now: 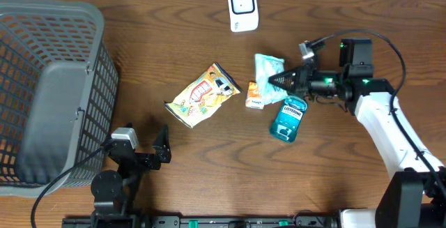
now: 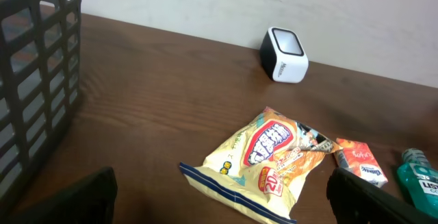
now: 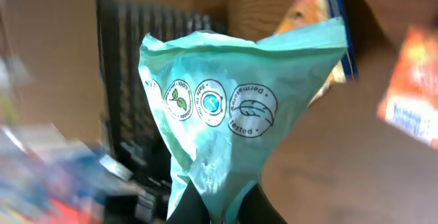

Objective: Scan the item barcode
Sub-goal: 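Lift the wipes pack and carry it up past the Listerine bottle, then carry the wipes pack to the white scanner and hold it there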

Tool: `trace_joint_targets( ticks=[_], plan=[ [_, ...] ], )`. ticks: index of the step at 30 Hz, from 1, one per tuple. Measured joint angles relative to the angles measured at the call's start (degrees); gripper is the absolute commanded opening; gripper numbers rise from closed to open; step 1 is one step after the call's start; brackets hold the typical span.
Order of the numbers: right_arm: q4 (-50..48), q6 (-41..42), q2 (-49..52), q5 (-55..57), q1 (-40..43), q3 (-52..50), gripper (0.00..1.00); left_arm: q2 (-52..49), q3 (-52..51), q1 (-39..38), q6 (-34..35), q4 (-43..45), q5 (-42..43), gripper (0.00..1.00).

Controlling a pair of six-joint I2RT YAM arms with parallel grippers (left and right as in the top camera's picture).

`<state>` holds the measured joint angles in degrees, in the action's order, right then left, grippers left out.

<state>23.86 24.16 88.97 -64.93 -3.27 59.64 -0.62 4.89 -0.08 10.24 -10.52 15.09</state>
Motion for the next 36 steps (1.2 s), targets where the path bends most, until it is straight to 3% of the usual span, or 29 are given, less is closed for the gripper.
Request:
trace_joint_targets(
  ticks=[5,9,15,18,24,30,36],
  plan=[
    [0.2,-21.9,0.0,-9.2,-2.7,0.0,0.01,0.0,0.0,0.0,0.0,0.0,0.0,0.98],
    [2.1,-34.6,-0.2,-17.1,-4.5,0.0,0.01,0.0,0.0,0.0,0.0,0.0,0.0,0.98],
    [4.8,-55.2,-5.5,-20.5,-5.8,0.0,0.01,0.0,0.0,0.0,0.0,0.0,0.0,0.98],
    [-0.1,-65.7,-8.9,-21.6,-6.0,0.0,0.01,0.0,0.0,0.0,0.0,0.0,0.0,0.98],
    [-18.0,-74.8,-11.6,-22.8,-8.2,0.0,0.01,0.0,0.0,0.0,0.0,0.0,0.0,0.98],
    [-37.5,-77.7,-12.5,-23.5,-11.5,0.0,0.01,0.0,0.0,0.0,0.0,0.0,0.0,0.98],
    [-46.3,-79.8,-12.6,-23.8,-11.5,0.0,0.01,0.0,0.0,0.0,0.0,0.0,0.0,0.98]
  ],
)
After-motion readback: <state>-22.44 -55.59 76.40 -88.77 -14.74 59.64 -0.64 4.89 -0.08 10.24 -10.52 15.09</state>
